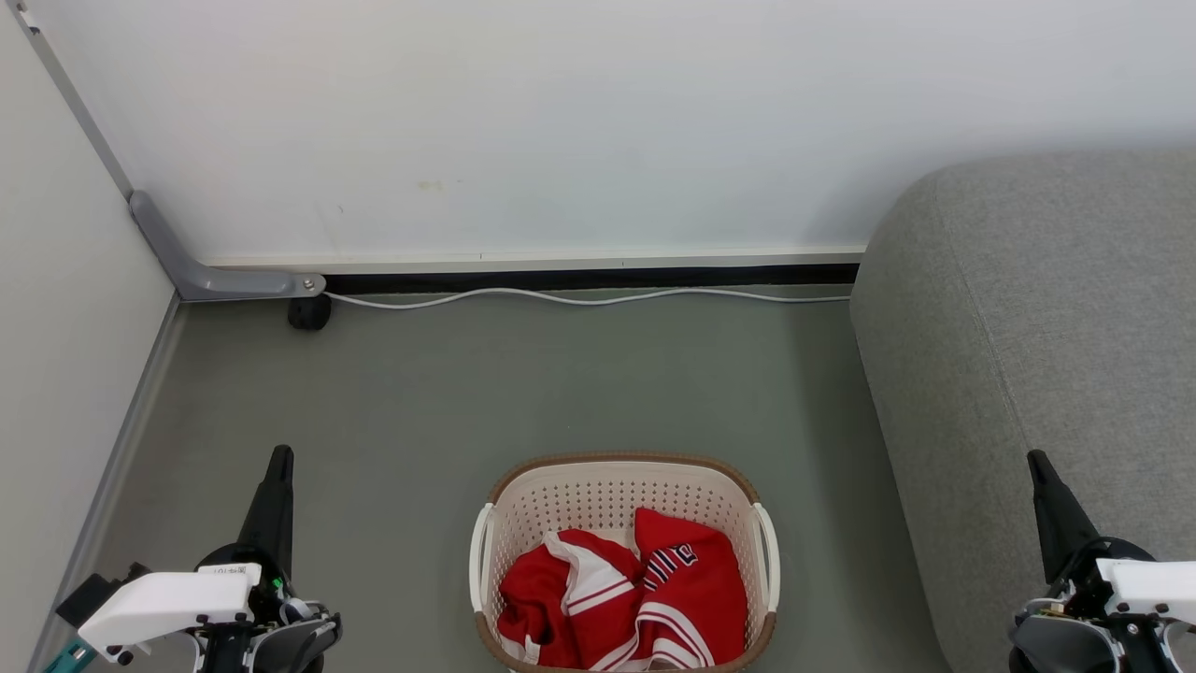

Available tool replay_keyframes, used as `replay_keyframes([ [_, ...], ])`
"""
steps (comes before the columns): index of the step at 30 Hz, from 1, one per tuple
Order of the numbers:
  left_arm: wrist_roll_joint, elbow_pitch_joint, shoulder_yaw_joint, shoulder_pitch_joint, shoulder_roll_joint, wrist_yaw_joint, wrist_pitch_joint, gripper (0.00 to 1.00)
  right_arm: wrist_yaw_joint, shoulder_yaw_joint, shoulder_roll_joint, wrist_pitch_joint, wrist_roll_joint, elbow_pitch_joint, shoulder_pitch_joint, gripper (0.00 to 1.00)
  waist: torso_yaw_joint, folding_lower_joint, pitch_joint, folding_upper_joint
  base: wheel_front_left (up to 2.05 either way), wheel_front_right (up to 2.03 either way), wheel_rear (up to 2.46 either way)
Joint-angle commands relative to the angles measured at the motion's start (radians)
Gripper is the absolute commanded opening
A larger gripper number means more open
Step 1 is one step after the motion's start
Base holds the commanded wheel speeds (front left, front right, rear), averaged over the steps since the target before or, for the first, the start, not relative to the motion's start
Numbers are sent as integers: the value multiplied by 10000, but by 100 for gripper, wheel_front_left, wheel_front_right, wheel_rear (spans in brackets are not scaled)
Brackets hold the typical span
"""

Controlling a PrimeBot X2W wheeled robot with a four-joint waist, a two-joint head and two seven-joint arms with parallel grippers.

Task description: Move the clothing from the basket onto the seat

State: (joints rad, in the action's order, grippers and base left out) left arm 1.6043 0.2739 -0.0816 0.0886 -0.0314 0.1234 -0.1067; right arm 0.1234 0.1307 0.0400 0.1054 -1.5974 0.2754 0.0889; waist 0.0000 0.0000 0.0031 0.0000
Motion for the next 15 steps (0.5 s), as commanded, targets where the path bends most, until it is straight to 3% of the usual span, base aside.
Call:
replay_keyframes([
  [1, 46, -289, -319, 193, -189, 73, -63, 0, 73, -171, 102, 76, -115, -307, 190, 0, 0, 0, 0, 0, 0, 0, 0],
  [15, 46, -289, -319, 193, -189, 73, -63, 0, 73, -172, 102, 76, -115, -307, 190, 0, 0, 0, 0, 0, 0, 0, 0],
])
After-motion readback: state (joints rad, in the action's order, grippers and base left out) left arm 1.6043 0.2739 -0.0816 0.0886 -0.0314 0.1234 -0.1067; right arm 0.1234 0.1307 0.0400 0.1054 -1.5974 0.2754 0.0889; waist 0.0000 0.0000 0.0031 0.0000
